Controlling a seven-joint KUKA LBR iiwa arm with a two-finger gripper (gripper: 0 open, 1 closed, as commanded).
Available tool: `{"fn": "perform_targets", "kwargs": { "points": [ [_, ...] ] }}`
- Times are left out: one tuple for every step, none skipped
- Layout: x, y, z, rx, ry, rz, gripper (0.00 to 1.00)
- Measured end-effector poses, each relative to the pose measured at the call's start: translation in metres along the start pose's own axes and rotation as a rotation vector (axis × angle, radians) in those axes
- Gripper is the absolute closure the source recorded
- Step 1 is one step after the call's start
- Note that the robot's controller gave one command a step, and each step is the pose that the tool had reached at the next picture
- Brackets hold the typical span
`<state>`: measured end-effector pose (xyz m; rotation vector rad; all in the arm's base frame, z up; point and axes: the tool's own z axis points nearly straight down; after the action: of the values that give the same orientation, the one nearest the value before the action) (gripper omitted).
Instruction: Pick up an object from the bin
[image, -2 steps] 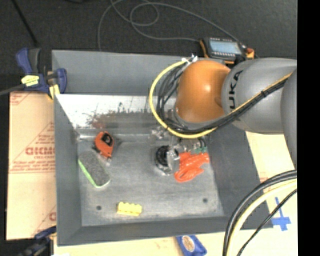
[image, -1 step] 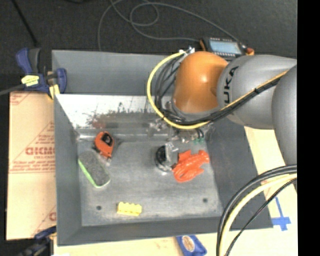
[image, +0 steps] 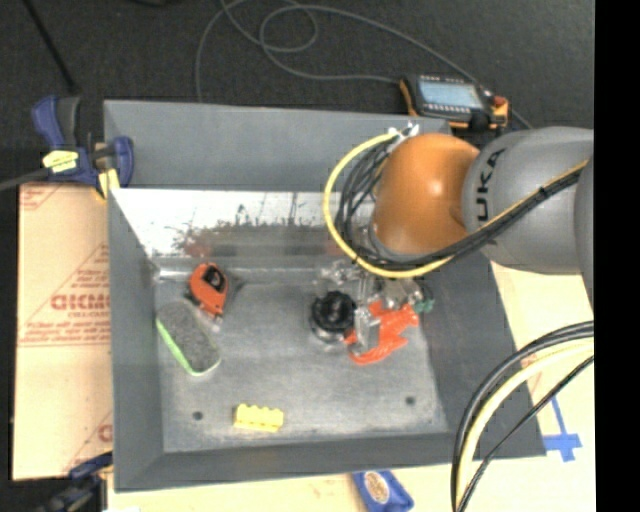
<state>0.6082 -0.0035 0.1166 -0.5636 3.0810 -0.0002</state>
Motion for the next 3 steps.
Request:
{"fn": "perform_targets", "kwargs": {
  "points": [
    [-0.0379,-0.0066,0.0405,0.002,-0.004,0.284,1.00],
    [-0.0379,-0.0066,0.0406,0.001,-0.004,0.284,1.00],
    [-0.0371,0.0031,0.0402,0.006,-0.008,0.260,1.00]
  ]
}}
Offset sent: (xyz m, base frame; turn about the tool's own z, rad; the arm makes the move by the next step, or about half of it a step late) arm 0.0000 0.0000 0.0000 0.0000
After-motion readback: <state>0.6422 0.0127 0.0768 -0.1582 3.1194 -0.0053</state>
